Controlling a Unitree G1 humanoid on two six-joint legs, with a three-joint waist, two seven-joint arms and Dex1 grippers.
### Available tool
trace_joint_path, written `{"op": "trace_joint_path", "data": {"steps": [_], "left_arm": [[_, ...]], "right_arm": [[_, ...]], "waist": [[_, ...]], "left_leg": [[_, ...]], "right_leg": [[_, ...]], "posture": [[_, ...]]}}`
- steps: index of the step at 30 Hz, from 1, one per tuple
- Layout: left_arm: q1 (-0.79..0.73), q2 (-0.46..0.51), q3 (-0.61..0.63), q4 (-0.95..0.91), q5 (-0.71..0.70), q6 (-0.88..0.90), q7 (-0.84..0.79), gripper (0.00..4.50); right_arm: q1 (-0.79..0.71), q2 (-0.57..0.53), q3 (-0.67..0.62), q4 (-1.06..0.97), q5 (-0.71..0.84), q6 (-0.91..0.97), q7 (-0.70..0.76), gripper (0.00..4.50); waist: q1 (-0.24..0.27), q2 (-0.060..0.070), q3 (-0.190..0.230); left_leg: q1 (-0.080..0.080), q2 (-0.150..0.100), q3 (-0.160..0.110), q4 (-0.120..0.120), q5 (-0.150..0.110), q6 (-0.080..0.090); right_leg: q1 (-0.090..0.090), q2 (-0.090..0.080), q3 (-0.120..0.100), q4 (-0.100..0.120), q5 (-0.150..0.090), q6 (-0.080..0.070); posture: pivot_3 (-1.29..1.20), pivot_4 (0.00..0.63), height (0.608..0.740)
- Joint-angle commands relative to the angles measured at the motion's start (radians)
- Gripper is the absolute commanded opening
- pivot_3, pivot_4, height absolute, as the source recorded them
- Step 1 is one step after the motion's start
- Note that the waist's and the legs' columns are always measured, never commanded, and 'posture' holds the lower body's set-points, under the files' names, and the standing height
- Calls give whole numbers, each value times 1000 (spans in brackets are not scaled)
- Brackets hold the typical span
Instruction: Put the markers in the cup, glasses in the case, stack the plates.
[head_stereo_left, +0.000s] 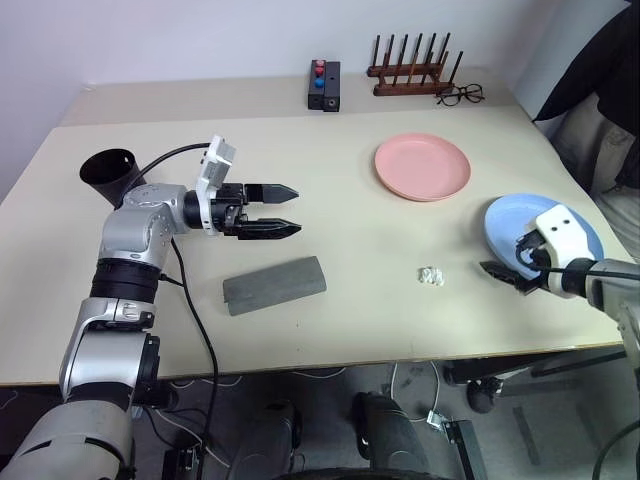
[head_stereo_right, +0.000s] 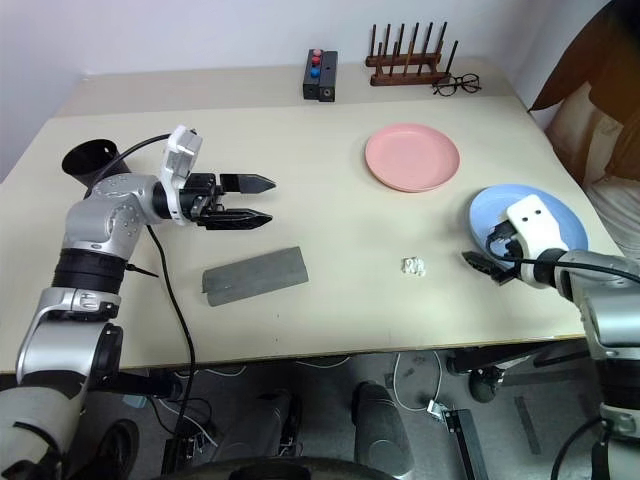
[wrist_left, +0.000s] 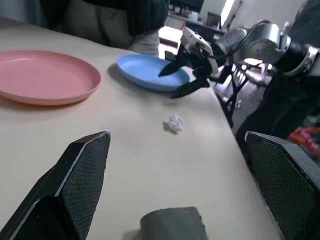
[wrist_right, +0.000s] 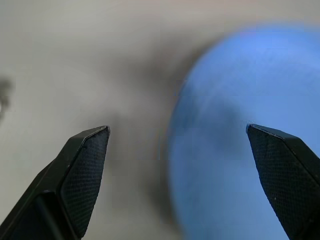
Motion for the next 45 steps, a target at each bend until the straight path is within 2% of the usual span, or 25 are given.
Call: {"op": "trace_joint_path", "data": {"steps": [1,4,8,9,19,26,30,34,38,40,41,42,45], "left_arm": [[16,6,9,-51,9,-66,7,4500],[24,10,18,-61,6,-79,16,4500],[35,9,26,-64,11,-112,44,4500],[36,8,28,-64,11,-116,51,4500],[27,-17,97,0,30,-192,251,4500],[55,-15,128,-25,37,-230,349,4500],[84,-22,141,-66,25,-217,399,4500],[112,-38,167,-129,-4,-170,468,4500],[155,-46,165,-216,-29,-115,503,4500],[180,-42,164,-254,-40,-93,505,4500],[187,-42,169,-266,-49,-80,507,4500],[193,-38,169,-275,-49,-79,506,4500],[201,-31,173,-293,-69,-46,499,4500]], "right_arm": [[-2,-24,15,2,-17,9,15,3944],[-21,-27,46,31,-68,-34,-10,2549],[-81,-18,59,83,-91,-66,-21,395],[-95,-15,62,93,-96,-76,-20,33],[-330,53,128,181,-166,-238,-47,33],[-543,172,210,306,-216,-356,-56,33],[-612,257,268,426,-255,-457,-46,33],[-716,337,302,639,-292,-584,-56,33],[-795,369,312,826,-324,-679,-69,33],[-806,382,298,865,-297,-711,-19,33],[-807,387,294,872,-288,-722,5,657],[-809,392,288,876,-285,-731,6,951],[-816,398,248,859,-249,-695,22,2426]], "waist": [[0,0,0],[0,0,0],[1,0,0],[1,0,0],[-4,0,0],[-1,0,0],[-1,0,0],[-3,0,0],[-5,0,0],[-8,0,0],[-8,0,0],[-9,0,0],[-8,0,0]], "left_leg": [[0,0,0,0,0,-1],[1,0,0,0,0,-1],[0,0,0,2,0,-1],[0,0,0,2,0,-1],[0,0,0,5,1,-1],[-2,0,0,5,1,-2],[-2,0,0,5,1,-2],[-3,-1,0,6,1,-2],[-4,-1,-1,6,1,-2],[-4,-1,-1,6,1,-2],[-4,-1,-1,6,1,-2],[-4,0,-1,6,1,-2],[-4,0,-1,6,1,-2]], "right_leg": [[0,0,0,0,0,0],[1,0,0,0,0,0],[1,0,0,0,0,0],[1,0,0,0,0,0],[1,0,0,0,0,0],[0,0,0,0,0,0],[0,0,0,0,0,1],[0,0,0,0,1,1],[-1,0,0,0,1,1],[-1,0,0,0,1,1],[-1,0,0,0,1,1],[-1,0,0,0,1,1],[-1,0,0,0,1,1]], "posture": [[0,150,740],[0,150,740],[0,150,740],[0,150,740],[0,150,740],[0,150,740],[0,150,740],[0,150,740],[0,150,740],[0,150,740],[0,150,740],[0,150,740],[0,150,740]]}}
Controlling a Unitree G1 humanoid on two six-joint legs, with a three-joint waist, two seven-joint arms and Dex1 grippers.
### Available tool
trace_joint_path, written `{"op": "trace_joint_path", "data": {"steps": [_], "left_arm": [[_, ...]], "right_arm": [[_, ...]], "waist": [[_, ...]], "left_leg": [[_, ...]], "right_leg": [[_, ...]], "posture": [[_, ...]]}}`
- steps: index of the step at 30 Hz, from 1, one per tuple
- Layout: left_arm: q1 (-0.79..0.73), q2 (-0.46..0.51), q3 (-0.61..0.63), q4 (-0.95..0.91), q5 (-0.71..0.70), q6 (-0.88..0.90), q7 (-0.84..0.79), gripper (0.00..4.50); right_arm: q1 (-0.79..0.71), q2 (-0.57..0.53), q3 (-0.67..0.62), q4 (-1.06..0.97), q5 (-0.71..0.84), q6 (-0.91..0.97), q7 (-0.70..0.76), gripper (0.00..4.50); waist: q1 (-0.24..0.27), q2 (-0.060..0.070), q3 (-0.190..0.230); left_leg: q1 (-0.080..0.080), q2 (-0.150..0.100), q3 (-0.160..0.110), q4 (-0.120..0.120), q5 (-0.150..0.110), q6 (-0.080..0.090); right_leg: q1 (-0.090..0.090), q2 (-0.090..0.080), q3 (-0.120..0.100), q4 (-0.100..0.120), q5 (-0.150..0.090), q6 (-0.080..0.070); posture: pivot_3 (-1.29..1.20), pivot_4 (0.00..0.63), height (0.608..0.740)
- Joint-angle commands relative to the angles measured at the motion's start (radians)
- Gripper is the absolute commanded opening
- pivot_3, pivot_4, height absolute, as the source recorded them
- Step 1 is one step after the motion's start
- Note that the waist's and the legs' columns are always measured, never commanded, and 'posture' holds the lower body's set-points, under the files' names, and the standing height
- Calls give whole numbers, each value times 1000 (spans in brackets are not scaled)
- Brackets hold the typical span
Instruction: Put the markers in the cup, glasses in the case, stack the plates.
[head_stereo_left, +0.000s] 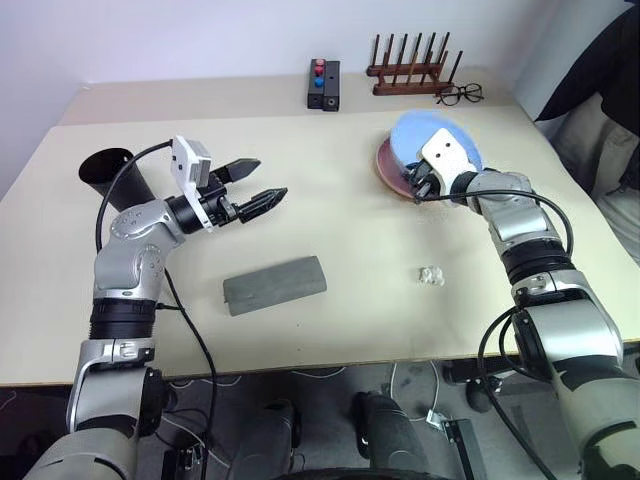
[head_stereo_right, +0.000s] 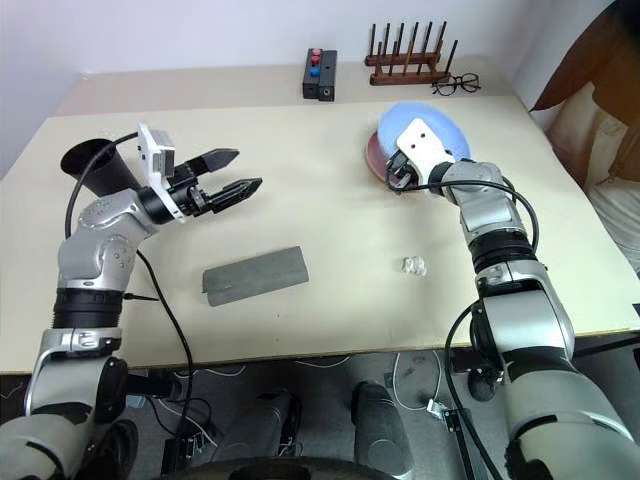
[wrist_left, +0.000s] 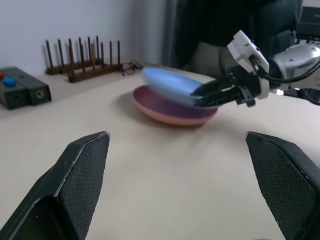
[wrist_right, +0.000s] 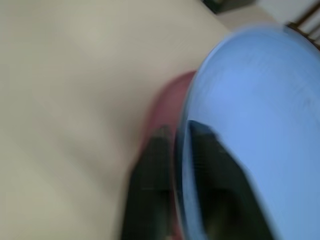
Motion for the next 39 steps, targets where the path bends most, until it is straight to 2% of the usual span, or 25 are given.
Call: {"op": "trace_joint_path", "data": {"steps": [1,3,5,9,14,16,18,22,27,30,33,39], "left_arm": [[-4,19,21,-54,-30,14,-5,4500],[-6,19,17,-56,-39,26,-17,4500],[-3,21,6,-80,-62,42,-58,4500],[9,37,-11,-139,-119,87,-154,4500],[23,76,-63,-144,-90,72,-231,4500],[34,71,-96,-139,-33,-22,-241,4500],[34,61,-114,-122,-12,-75,-263,4500],[17,44,-133,-86,4,-119,-283,4500],[7,37,-140,-57,28,-163,-285,4500],[7,38,-136,-51,22,-161,-289,4500],[12,45,-134,-57,23,-159,-289,4500],[20,56,-126,-61,21,-154,-281,4500]], "right_arm": [[-29,-6,-67,-44,58,18,32,2941],[-19,-17,-102,-85,98,64,60,3957],[-2,-37,-157,-150,155,158,78,3957],[134,-140,-241,-444,298,479,163,3957],[380,-294,-289,-890,477,773,271,3957],[473,-331,-312,-1041,535,837,279,3957],[543,-343,-317,-1128,551,851,264,3957],[709,-343,-266,-1210,473,754,217,3957],[755,-342,-180,-1119,335,639,135,3957],[743,-323,-178,-1069,326,612,119,3957],[757,-348,-138,-1032,292,574,147,3120],[752,-349,-108,-980,263,533,169,33]], "waist": [[2,0,0],[3,0,0],[3,0,0],[14,0,0],[9,1,0],[6,2,0],[6,2,0],[15,1,-1],[12,1,-1],[12,1,-1],[12,1,-1],[11,1,-1]], "left_leg": [[0,0,0,0,0,0],[0,0,0,0,0,0],[0,0,0,0,0,0],[-2,0,-2,0,0,0],[-1,0,-2,0,-1,1],[-1,0,-2,0,-1,2],[0,0,-1,0,-3,6],[1,1,-1,1,-4,7],[0,-1,0,4,-4,7],[0,-1,0,3,-4,6],[0,-1,0,3,-4,6],[0,-1,0,4,-4,7]], "right_leg": [[0,0,0,0,0,0],[0,0,0,0,0,0],[0,0,0,0,0,0],[0,-1,-1,-1,0,0],[1,0,-2,-2,0,0],[1,0,-1,-1,0,0],[1,0,0,-1,0,0],[3,0,-1,-1,0,0],[3,-1,0,-1,1,1],[3,-1,0,-1,1,1],[3,-1,0,-1,1,1],[3,-1,0,-1,1,1]], "posture": [[0,150,740],[0,150,740],[0,150,740],[0,150,740],[0,150,740],[0,150,740],[0,150,740],[0,150,740],[0,150,740],[0,150,740],[0,150,740],[0,150,740]]}}
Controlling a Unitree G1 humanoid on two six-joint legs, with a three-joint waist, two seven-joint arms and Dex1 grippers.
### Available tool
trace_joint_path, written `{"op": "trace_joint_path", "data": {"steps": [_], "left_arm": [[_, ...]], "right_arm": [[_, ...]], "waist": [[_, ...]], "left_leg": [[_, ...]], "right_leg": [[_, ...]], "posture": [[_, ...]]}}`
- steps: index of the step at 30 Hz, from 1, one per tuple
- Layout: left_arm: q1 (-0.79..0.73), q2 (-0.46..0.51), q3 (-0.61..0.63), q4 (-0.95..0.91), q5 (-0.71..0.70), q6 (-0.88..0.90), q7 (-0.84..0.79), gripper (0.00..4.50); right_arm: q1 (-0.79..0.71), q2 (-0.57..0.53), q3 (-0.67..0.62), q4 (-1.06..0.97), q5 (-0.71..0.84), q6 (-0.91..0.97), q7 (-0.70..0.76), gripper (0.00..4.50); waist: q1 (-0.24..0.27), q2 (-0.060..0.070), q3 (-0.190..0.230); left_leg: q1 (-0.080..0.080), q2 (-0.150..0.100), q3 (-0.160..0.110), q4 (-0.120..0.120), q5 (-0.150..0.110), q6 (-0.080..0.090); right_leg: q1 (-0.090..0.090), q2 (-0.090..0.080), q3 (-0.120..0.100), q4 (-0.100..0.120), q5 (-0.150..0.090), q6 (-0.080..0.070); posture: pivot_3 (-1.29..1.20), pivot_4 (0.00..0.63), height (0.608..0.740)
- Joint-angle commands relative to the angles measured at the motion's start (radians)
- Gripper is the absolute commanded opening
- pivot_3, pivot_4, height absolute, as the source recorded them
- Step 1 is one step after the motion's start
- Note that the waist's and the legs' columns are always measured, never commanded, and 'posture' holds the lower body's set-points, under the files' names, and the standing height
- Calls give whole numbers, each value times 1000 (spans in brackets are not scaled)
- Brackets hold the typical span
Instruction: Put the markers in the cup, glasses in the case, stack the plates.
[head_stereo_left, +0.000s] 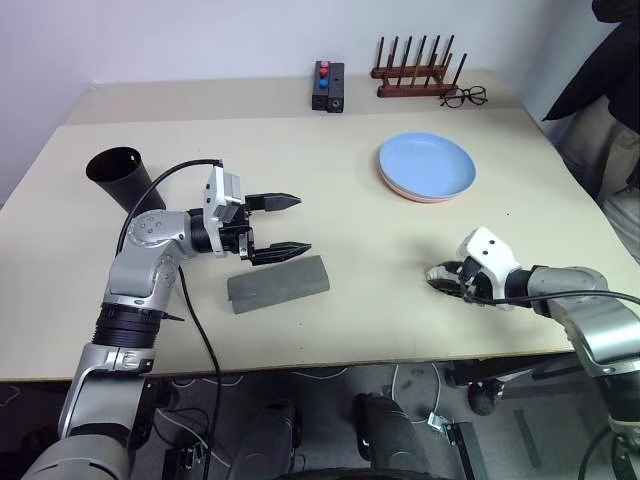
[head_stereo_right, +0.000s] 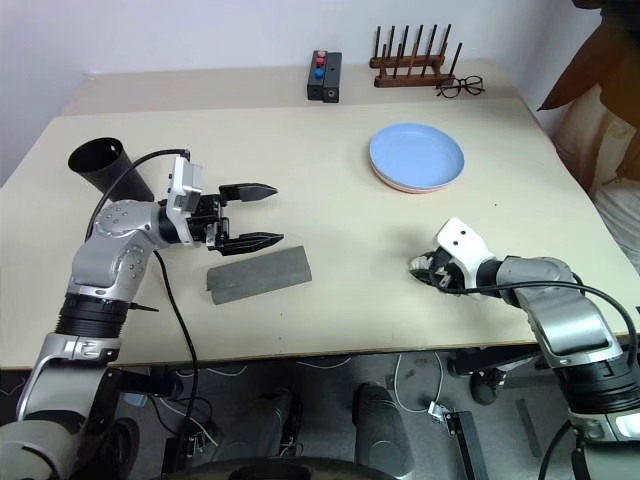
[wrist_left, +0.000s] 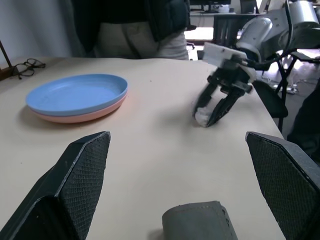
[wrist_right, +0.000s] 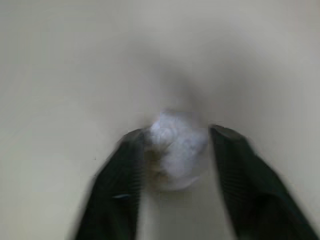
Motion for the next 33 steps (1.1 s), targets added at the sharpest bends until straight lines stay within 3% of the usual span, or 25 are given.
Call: {"op": "trace_joint_path", "data": {"steps": [1,8,14,20,23,28,31,33], "left_arm": [[-8,15,23,-21,-5,-11,4,4500],[-38,4,45,25,-6,-12,49,4500],[-118,-22,52,181,70,-41,189,4500],[-121,-59,75,172,71,-72,251,4500],[-94,-51,84,129,65,-58,277,4500],[7,-17,121,19,22,-21,271,4500],[58,-1,138,-26,1,-15,265,4500],[81,30,197,-38,-78,37,227,4500]], "right_arm": [[-24,-4,-8,23,-14,-19,3,33],[-199,86,-93,88,44,-18,-70,33],[-521,189,-77,481,-101,-213,-281,33],[-784,312,-38,1056,-206,-499,-368,33],[-827,328,-33,1208,-234,-565,-377,913],[-827,314,-67,1182,-195,-623,-271,3331],[-811,294,-111,1123,-149,-619,-218,3331],[-736,275,-152,951,-90,-601,-170,3331]], "waist": [[0,0,0],[-3,0,0],[-1,0,0],[-9,0,0],[-7,0,0],[-16,1,1],[-26,1,1],[-25,1,1]], "left_leg": [[0,0,0,0,0,0],[0,0,0,0,0,0],[0,0,0,0,3,-5],[-1,-1,1,-2,3,-5],[-1,0,1,-3,3,-5],[-2,0,1,-3,3,-5],[-1,0,1,-3,3,-5],[-1,0,0,-3,3,-5]], "right_leg": [[0,0,0,0,0,0],[-1,0,0,0,0,0],[-1,0,0,0,0,0],[-2,0,1,-2,0,0],[-3,0,1,-2,0,0],[-3,0,1,-2,0,0],[-3,0,1,-1,0,0],[-3,0,1,-1,0,0]], "posture": [[0,150,740],[0,150,740],[0,150,740],[0,150,740],[0,150,740],[0,150,740],[0,150,740],[0,150,740]]}}
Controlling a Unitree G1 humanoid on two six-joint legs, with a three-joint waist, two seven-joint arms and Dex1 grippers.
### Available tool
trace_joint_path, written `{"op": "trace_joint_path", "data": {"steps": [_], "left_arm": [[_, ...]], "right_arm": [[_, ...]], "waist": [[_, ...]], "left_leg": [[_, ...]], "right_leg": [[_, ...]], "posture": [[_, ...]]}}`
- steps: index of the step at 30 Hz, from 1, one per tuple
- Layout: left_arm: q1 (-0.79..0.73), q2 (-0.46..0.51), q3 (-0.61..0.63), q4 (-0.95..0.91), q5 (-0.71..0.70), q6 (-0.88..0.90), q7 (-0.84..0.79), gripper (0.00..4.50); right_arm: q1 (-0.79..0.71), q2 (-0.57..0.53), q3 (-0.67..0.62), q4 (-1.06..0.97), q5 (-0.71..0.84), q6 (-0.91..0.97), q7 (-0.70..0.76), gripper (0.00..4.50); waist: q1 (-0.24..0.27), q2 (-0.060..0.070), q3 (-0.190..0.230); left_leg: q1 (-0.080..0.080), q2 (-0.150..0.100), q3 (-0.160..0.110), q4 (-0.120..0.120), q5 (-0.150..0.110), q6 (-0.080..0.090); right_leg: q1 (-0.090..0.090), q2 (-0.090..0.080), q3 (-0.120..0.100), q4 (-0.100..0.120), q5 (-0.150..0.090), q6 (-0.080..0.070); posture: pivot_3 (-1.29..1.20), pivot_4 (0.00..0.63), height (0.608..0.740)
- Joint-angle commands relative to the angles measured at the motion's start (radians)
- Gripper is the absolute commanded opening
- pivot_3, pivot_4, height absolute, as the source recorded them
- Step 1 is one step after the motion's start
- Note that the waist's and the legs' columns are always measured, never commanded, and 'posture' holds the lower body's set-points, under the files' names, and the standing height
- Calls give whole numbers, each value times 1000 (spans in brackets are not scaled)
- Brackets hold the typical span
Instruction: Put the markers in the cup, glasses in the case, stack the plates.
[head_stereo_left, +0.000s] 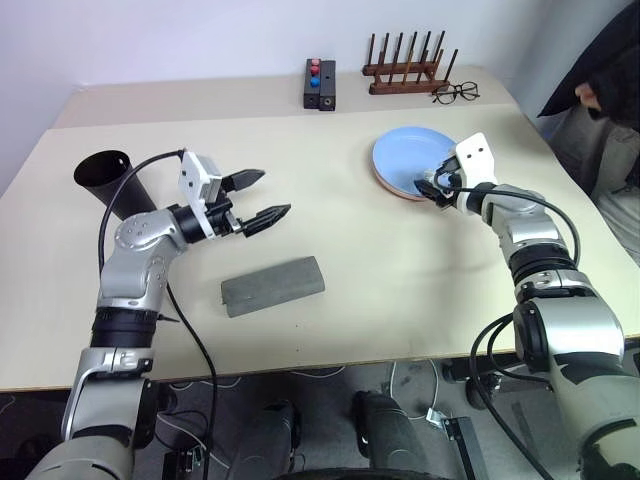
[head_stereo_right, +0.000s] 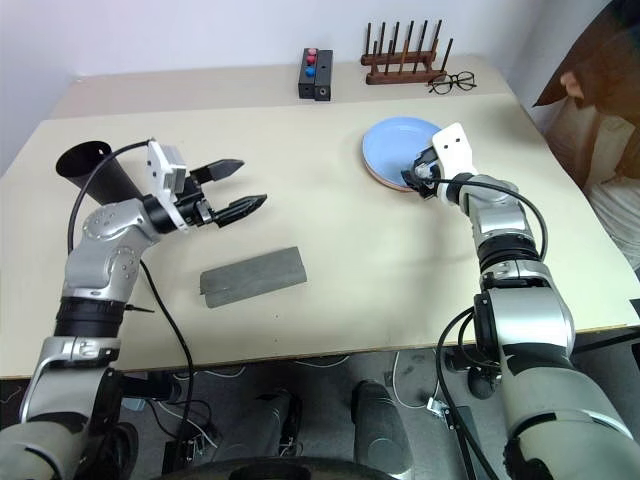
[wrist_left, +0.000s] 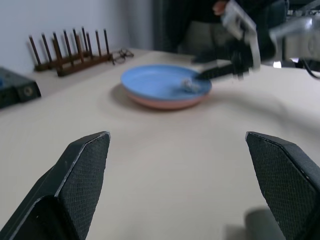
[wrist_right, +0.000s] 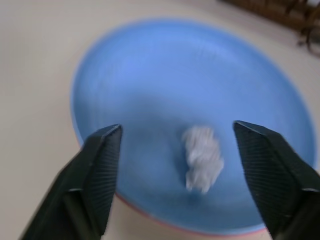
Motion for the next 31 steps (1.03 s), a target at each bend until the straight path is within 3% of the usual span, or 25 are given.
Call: {"op": "trace_joint_path", "data": {"steps": [1,6,9,13,19,25,31], "left_arm": [[19,61,108,-61,-127,55,-65,4500],[100,124,131,-116,-183,87,-166,4500],[188,192,128,-146,-164,77,-239,4500],[300,265,147,-128,-138,2,-345,4500],[338,275,150,-167,-187,46,-367,4500],[322,219,138,-129,-181,5,-363,4500],[289,185,118,-80,-137,-60,-363,4500]], "right_arm": [[109,-50,-77,-318,106,3,86,3331],[409,-121,-129,-804,237,149,191,3331],[644,-189,-171,-1066,394,245,345,3331],[910,-300,-214,-1283,518,364,479,3331],[946,-317,-241,-1307,548,372,490,3331],[1039,-288,-263,-1368,523,295,486,3331],[1039,-279,-250,-1359,496,254,465,3331]], "waist": [[1,0,0],[9,0,0],[21,1,0],[26,2,1],[27,3,1],[31,3,1],[29,3,1]], "left_leg": [[-1,0,-1,0,0,0],[0,0,-1,0,-1,1],[0,0,-1,0,-2,3],[1,1,-1,0,-4,7],[16,3,0,-1,-5,8],[16,3,0,-2,-5,8],[17,3,0,-2,-5,8]], "right_leg": [[0,0,-1,0,0,0],[1,0,-1,-1,0,0],[1,0,0,-1,0,0],[2,0,0,-1,0,0],[17,0,0,-3,0,-1],[18,0,-1,-4,0,-1],[18,0,-1,-4,0,-1]], "posture": [[0,150,740],[0,150,740],[0,150,740],[0,150,740],[0,150,740],[0,150,740],[0,150,740]]}}
